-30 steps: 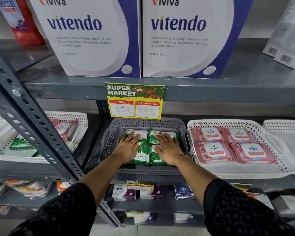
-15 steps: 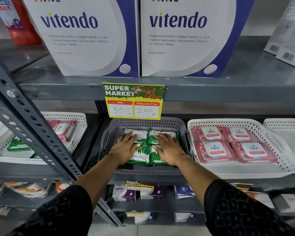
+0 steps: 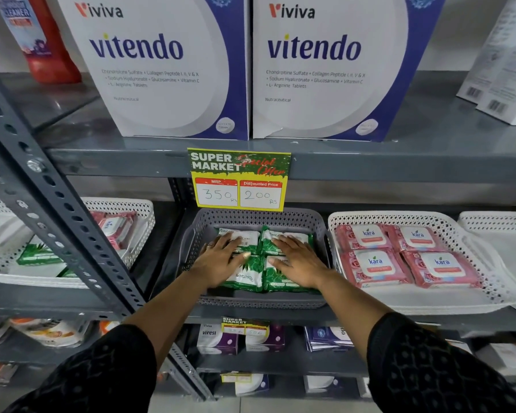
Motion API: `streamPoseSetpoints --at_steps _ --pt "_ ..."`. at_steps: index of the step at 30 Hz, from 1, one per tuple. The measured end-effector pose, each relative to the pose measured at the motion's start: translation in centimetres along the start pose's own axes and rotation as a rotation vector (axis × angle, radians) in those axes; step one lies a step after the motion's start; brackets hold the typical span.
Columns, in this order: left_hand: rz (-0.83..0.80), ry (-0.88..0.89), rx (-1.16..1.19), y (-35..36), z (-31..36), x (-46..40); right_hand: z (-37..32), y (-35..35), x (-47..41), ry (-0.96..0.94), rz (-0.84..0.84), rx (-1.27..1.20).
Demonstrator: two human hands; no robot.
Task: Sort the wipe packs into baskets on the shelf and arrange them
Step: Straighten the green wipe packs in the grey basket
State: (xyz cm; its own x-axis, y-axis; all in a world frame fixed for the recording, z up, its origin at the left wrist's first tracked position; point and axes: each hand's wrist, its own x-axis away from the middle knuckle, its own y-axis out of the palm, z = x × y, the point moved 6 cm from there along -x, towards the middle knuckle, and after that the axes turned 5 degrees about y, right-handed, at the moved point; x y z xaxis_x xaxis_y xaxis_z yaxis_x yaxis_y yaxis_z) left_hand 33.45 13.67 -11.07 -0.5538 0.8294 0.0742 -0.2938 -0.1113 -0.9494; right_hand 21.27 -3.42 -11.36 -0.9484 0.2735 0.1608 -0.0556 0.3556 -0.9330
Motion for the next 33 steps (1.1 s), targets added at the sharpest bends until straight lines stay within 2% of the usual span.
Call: streamPoseSetpoints --at_steps 5,18,33 --pt "-0.144 0.051 -0.006 0.6 -0.7 0.9 0.7 0.6 0.4 -0.016 -0.100 0.067" --pt "-0.085 0.028 -0.018 0.3 -0.4 1.1 0.5 0.3 0.4 0.005 -0.044 0.002" --pt "-0.099 0.023 -0.060 0.8 0.8 1.1 0.3 1.6 0.7 -0.017 -0.060 0.119"
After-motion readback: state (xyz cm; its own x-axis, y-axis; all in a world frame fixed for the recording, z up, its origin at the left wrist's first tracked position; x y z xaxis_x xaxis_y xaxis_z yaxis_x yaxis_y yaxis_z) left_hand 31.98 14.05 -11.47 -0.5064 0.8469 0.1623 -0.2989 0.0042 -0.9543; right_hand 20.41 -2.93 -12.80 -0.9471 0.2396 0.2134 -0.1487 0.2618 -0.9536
